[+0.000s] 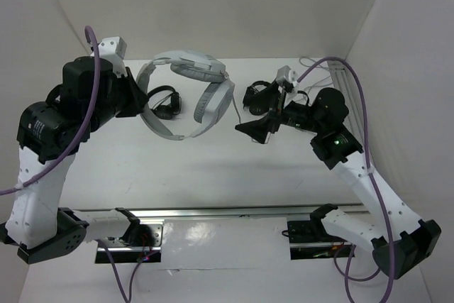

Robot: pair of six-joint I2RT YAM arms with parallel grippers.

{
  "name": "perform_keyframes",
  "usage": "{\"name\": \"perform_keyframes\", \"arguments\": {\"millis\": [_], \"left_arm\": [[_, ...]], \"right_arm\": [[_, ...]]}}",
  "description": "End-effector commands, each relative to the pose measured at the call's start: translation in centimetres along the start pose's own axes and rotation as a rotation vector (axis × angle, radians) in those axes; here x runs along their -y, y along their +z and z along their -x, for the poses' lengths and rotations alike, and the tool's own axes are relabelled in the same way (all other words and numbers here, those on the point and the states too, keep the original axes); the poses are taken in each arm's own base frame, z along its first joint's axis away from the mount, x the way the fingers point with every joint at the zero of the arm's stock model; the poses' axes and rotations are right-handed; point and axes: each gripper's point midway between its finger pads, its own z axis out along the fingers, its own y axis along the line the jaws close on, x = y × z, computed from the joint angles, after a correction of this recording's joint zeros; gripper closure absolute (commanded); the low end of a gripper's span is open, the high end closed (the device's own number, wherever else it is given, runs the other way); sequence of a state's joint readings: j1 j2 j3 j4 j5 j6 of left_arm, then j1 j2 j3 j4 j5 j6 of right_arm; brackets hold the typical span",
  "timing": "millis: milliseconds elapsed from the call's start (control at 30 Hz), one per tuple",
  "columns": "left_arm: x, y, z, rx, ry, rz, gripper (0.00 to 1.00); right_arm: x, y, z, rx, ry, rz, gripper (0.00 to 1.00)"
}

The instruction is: Wrap the headphones

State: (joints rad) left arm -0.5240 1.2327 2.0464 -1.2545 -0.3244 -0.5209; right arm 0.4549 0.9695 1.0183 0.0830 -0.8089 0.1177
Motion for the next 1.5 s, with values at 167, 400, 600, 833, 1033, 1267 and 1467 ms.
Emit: {"name": "perform_keyframes", "arguments": {"millis": [167, 400, 600, 833, 1033, 1267, 1467], "left_arm": [[2.2, -2.1, 4.2, 0.166, -0.086, -0.132, 1.0], [2.1, -3.2, 4.9, 0.206, -0.123, -0.142, 1.0], [1.6, -3.5, 5.2, 0.225, -0.138, -0.122, 1.0], [-1.0, -2.2, 5.1, 0.251, -0.142, 0.032, 1.0], [-6.4, -0.5, 4.5, 0.313, -0.149, 0.361, 1.0], [-9.6, 5.0, 0.5, 0.218, 0.077, 0.674, 1.0], [-4.6, 11.0, -4.7, 0.087, 0.487, 0.634, 1.0]], "right_arm": [[-1.1, 2.3, -2.3, -0.019, 0.0, 0.09, 0.05], [1.3, 4.3, -6.6, -0.073, 0.041, 0.05, 0.13], [2.4, 4.9, -7.2, -0.08, 0.027, 0.03, 0.35], [2.3, 4.4, -7.4, -0.08, 0.029, -0.008, 1.0], [1.6, 1.4, -6.3, -0.062, 0.029, -0.17, 1.0], [2.8, -2.3, -1.6, 0.005, 0.055, -0.46, 1.0], [4.7, -3.0, 1.8, -0.041, 0.025, -0.581, 1.0]]}}
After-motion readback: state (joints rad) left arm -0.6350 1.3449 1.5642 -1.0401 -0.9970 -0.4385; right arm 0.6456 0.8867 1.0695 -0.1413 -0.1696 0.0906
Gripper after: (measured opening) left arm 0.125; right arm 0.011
